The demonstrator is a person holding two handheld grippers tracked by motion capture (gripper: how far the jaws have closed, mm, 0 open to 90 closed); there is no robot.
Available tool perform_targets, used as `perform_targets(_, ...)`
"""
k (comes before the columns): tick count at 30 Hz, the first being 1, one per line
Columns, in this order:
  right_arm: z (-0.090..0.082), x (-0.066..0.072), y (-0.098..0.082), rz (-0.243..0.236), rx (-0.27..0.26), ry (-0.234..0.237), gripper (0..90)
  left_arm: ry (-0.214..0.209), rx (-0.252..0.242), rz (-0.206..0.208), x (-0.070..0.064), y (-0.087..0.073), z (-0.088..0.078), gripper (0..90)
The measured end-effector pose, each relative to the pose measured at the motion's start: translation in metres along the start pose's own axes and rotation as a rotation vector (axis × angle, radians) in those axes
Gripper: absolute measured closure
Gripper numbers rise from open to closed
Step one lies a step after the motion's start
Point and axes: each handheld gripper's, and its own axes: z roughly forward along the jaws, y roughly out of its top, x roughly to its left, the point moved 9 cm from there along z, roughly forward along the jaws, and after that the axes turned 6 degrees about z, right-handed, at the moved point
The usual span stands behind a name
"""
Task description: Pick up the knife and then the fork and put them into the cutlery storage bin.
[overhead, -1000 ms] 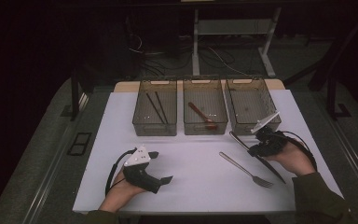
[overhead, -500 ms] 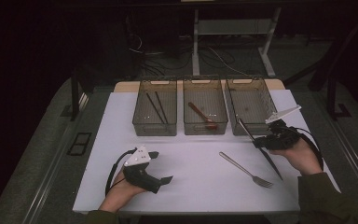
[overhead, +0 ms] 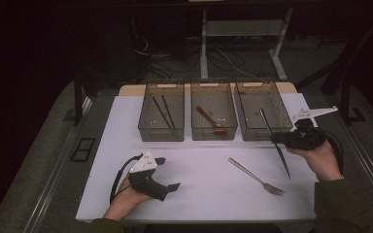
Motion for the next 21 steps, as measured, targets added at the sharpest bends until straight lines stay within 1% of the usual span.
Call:
perform_targets(4, -0.005, -0.001, 0.004, 0.013, -0.034, 0.002, 80.4, -0.003, -0.004, -0.005, 0.0, 0.0, 0.001, 0.0)
perform_targets(8, -0.01, -0.003, 0.011, 0.01, -0.064, -0.003, 80.4, -0.005, -0.014, -0.019, 0.001, 0.001, 0.002, 0.0)
perform_targets(11, -0.014, -0.005, 0.017, 0.015, -0.086, -0.014, 80.4, -0.007, -0.004, -0.016, 0.001, 0.0, 0.003, 0.0)
perform_targets(12, -0.015, -0.006, 0.02, 0.011, -0.1, -0.021, 80.4, -0.009, -0.008, -0.016, 0.0, 0.001, 0.003, 0.0)
perform_targets(16, -0.021, -0.01, 0.032, 0.027, -0.133, -0.026, 80.4, -0.012, -0.009, -0.021, -0.001, 0.001, 0.004, 0.0)
perform_targets(20, -0.022, -0.017, 0.047, 0.029, -0.158, -0.055, 80.4, -0.013, -0.013, -0.021, 0.0, 0.001, 0.003, 0.0)
perform_targets(21, -0.022, -0.019, 0.051, 0.03, -0.16, -0.063, 80.4, -0.01, -0.013, -0.027, 0.001, 0.001, 0.003, 0.0)
